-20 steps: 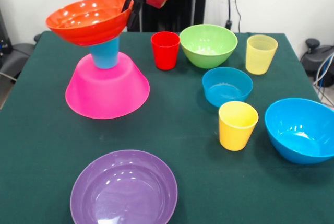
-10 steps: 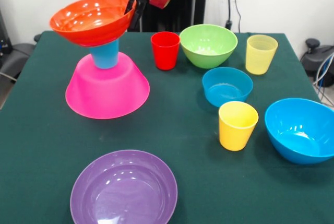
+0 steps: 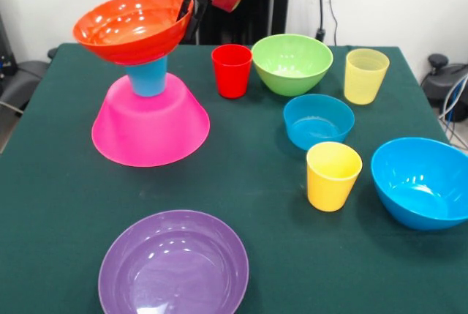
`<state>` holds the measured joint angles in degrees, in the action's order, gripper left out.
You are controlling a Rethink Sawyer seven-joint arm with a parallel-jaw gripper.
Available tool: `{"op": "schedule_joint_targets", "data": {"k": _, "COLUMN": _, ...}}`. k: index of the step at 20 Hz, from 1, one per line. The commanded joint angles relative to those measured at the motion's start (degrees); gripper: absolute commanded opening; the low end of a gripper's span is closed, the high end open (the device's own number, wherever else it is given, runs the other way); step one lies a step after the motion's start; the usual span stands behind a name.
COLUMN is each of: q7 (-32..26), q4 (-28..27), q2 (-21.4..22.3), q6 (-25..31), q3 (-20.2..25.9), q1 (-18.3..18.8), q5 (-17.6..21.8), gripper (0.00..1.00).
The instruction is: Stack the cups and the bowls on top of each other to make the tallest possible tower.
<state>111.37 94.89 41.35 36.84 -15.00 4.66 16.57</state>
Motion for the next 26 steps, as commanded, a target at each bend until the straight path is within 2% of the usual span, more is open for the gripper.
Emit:
{"op": "schedule_joint_targets", "data": {"k": 1, "q7": -2.20, "q4": -0.43, "q2": 0.42, "q6": 4.73, "q3": 7.11, "q1": 1.06, "q5": -0.48, "gripper": 0.00}}
{"op": "schedule_joint_targets", "data": {"k": 11, "q7": -3.24, "q4": -0.74, "q2": 0.82, "q6": 5.51, "q3": 8.23, "q1": 2.21, "q5": 0.21, "gripper": 0.00}}
{"op": "schedule_joint_targets", "data": {"k": 26, "q7": -6.73, "q4": 2.71, "q2": 5.48, "q6": 7.44, "q3": 11.07, "q1": 5.63, "q5": 0.32, "gripper": 0.00}}
